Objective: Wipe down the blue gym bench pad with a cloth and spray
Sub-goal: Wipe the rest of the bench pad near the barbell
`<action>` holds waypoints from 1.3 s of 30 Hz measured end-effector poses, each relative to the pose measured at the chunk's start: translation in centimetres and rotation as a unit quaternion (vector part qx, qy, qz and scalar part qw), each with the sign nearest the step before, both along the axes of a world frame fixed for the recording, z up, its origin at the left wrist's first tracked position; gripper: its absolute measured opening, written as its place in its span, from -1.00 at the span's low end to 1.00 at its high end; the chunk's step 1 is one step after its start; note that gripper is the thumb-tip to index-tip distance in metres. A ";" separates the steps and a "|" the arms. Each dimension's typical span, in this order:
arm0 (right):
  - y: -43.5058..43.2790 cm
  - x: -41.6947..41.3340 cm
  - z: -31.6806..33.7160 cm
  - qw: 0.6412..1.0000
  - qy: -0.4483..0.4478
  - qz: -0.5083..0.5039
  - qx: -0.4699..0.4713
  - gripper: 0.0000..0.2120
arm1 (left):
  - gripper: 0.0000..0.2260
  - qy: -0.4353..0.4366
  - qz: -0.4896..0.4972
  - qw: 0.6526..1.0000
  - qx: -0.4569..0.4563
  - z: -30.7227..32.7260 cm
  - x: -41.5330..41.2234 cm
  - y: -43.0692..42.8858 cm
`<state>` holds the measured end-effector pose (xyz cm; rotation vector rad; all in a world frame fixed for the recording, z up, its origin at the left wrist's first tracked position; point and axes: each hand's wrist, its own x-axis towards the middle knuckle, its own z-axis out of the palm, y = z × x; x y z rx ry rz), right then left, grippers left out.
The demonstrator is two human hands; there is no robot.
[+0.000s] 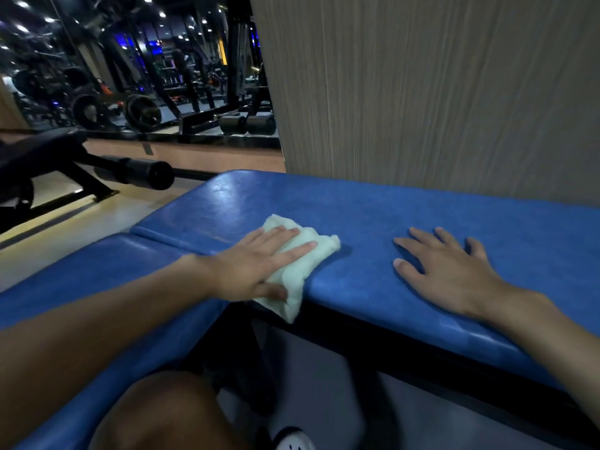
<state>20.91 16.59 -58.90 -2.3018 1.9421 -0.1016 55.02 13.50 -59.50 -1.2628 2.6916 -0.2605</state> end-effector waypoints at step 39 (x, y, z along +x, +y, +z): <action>7.8 -13.3 -0.5 0.989 -0.046 -0.124 -0.071 -0.58 | -0.21 0.066 -0.079 0.994 -0.030 -1.3 -14.0 4.3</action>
